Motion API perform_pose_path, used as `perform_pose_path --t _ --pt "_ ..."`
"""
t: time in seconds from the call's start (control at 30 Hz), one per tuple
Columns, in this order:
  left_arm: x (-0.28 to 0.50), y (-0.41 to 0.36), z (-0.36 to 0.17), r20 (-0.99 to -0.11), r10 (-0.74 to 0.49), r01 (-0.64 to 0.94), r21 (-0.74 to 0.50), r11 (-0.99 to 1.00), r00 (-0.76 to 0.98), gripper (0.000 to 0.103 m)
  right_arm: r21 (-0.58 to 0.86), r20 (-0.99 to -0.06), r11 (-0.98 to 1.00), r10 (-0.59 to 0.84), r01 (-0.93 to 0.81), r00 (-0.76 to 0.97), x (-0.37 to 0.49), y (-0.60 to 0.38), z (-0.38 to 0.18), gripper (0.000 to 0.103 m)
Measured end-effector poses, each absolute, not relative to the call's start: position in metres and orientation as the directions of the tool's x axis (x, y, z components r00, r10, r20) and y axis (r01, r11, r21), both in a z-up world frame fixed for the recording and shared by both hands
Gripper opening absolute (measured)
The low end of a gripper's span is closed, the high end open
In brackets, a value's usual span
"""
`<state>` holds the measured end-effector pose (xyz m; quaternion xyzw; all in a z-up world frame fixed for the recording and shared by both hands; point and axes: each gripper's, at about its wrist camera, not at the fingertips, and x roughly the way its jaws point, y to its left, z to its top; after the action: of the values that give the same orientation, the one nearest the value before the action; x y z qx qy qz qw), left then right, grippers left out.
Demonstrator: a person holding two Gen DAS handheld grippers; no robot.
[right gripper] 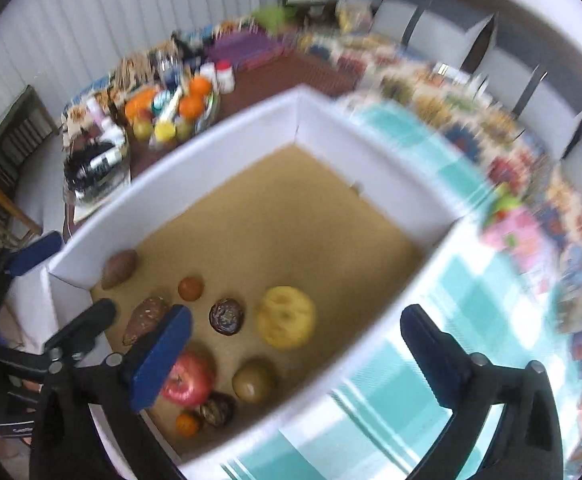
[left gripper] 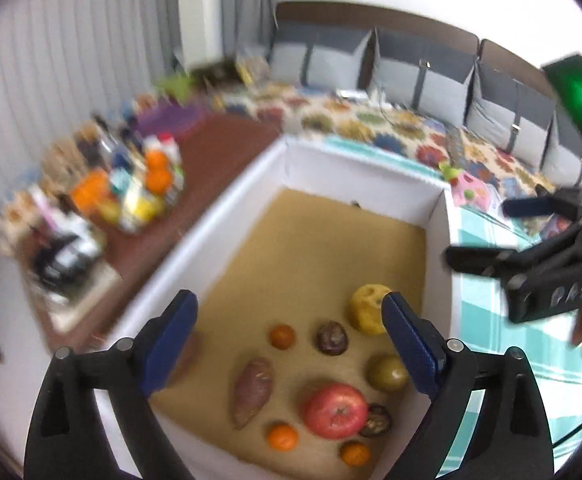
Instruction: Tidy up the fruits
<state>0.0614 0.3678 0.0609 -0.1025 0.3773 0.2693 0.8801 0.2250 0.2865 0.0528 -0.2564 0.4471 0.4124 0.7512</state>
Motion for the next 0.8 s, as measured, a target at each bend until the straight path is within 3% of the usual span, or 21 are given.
perform_pose_path --t 0.13,0.23,0.33,0.5,0.8 --pt "0.034 0.337 0.077 -0.707 0.535 -0.621 0.171 0.765 0.464 0.095 -0.015 -0.839 0.558 0.445 -0.83 0.314 0.202 0.243 0.092 0.103" --pt "0.016 0.326 0.072 -0.711 0.573 -0.661 0.203 0.723 0.408 0.095 0.052 -0.84 0.596 0.46 -0.802 0.287 0.184 0.216 0.089 0.103" --pt "0.008 0.328 0.054 -0.799 0.461 -0.625 0.14 0.768 0.387 0.095 0.111 -0.849 0.622 0.464 -0.775 0.251 0.169 0.203 0.073 0.103" --pt "-0.011 0.343 0.045 -0.853 0.304 -0.664 -0.064 0.745 0.424 0.095 0.197 -0.855 0.62 0.488 -0.759 0.176 0.147 0.199 0.054 0.103" --pt "-0.025 0.346 0.053 -0.827 0.412 -0.728 0.007 0.686 0.381 0.095 0.136 -0.876 0.583 0.448 -0.801 0.177 0.113 0.226 0.058 0.103"
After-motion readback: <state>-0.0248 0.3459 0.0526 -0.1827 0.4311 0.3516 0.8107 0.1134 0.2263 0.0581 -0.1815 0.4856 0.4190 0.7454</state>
